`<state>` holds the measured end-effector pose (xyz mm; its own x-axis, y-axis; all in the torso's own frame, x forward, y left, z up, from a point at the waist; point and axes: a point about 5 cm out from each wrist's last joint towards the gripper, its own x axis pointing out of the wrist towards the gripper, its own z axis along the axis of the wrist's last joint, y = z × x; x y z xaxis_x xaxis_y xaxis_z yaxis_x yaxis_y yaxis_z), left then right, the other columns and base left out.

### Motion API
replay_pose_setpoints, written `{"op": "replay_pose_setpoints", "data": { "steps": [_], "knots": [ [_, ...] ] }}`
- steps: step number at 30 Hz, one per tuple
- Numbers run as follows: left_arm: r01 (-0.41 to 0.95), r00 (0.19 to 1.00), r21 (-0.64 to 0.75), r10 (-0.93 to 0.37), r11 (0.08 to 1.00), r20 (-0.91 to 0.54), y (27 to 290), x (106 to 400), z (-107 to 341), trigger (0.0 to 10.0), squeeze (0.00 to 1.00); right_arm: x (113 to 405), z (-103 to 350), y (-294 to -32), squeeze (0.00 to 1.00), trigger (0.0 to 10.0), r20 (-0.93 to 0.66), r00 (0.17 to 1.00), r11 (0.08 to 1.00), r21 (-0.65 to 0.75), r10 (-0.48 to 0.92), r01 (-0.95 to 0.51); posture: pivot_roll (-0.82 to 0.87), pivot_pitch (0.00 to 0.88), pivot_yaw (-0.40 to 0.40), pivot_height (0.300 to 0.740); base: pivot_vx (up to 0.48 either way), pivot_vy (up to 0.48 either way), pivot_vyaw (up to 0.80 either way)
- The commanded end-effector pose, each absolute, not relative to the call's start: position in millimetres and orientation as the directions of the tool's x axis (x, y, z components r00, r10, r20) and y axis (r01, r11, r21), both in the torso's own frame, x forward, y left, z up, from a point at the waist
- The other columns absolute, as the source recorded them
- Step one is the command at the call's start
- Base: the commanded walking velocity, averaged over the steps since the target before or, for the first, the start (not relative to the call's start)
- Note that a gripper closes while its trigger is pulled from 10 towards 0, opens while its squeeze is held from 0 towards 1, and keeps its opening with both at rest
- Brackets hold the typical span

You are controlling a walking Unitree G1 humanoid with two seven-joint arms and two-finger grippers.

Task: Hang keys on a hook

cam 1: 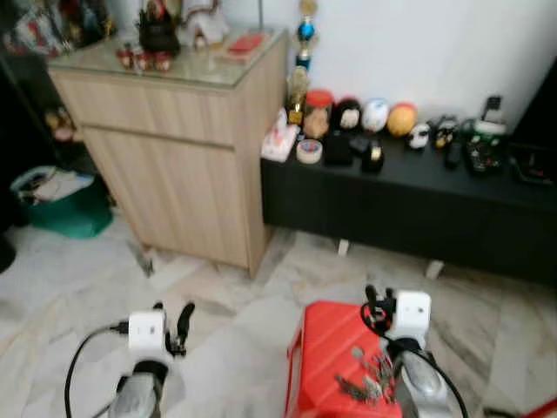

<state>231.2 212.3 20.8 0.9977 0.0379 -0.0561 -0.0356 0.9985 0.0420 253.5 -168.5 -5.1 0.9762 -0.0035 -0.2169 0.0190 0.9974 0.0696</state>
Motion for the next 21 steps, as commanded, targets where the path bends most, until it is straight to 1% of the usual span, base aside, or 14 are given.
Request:
{"op": "replay_pose_setpoints", "data": {
  "steps": [1, 5, 11, 16, 18, 21],
  "knots": [
    [-0.017, 1.0, 0.034, 0.017, 0.999, -0.012, 207, 236, 32, 10.0, 0.0, 253, -2, -170, 0.0, 10.0, -0.195, 0.981, 0.998, 0.067, -0.003, 0.017, 0.04, 0.026, -0.028, 0.74, 0.0, 0.0, 0.0],
    [0.034, 0.999, 0.058, -0.034, 0.998, -0.001, 202, 233, 35, 10.0, 0.0, 248, 0, -168, 0.0, 10.0, -0.187, 0.982, 0.998, 0.067, 0.011, 0.002, 0.03, 0.025, -0.031, 0.74, 0.0, 0.0, 0.0],
    [0.051, 0.999, 0.053, -0.052, 0.997, 0.016, 200, 237, 47, 10.0, 0.0, 239, -2, -171, 0.0, 10.0, -0.201, 0.98, 0.997, 0.076, -0.005, 0.021, 0.03, 0.045, -0.029, 0.74, 0.0, 0.0, 0.0],
    [0.034, 0.999, 0.049, -0.034, 0.998, -0.001, 200, 236, 47, 10.0, 0.0, 244, 0, -172, 0.0, 10.0, -0.201, 0.979, 0.996, 0.083, -0.019, 0.036, 0.03, 0.065, -0.025, 0.74, 0.0, 0.0, 0.0],
    [0.032, 0.999, 0.045, -0.032, 0.998, -0.007, 200, 237, 47, 10.0, 0.0, 246, 0, -170, 0.0, 10.0, -0.21, 0.978, 0.995, 0.092, -0.021, 0.041, 0.03, 0.061, -0.025, 0.74, 0.0, 0.0, 0.0],
    [0.041, 0.999, 0.041, -0.04, 0.998, -0.017, 199, 236, 45, 10.0, 0.0, 248, -1, -166, 0.0, 10.0, -0.233, 0.972, 0.995, 0.097, -0.01, 0.034, 0.04, 0.032, -0.02, 0.74, 0.0, 0.0, 0.0]
  ]
}}
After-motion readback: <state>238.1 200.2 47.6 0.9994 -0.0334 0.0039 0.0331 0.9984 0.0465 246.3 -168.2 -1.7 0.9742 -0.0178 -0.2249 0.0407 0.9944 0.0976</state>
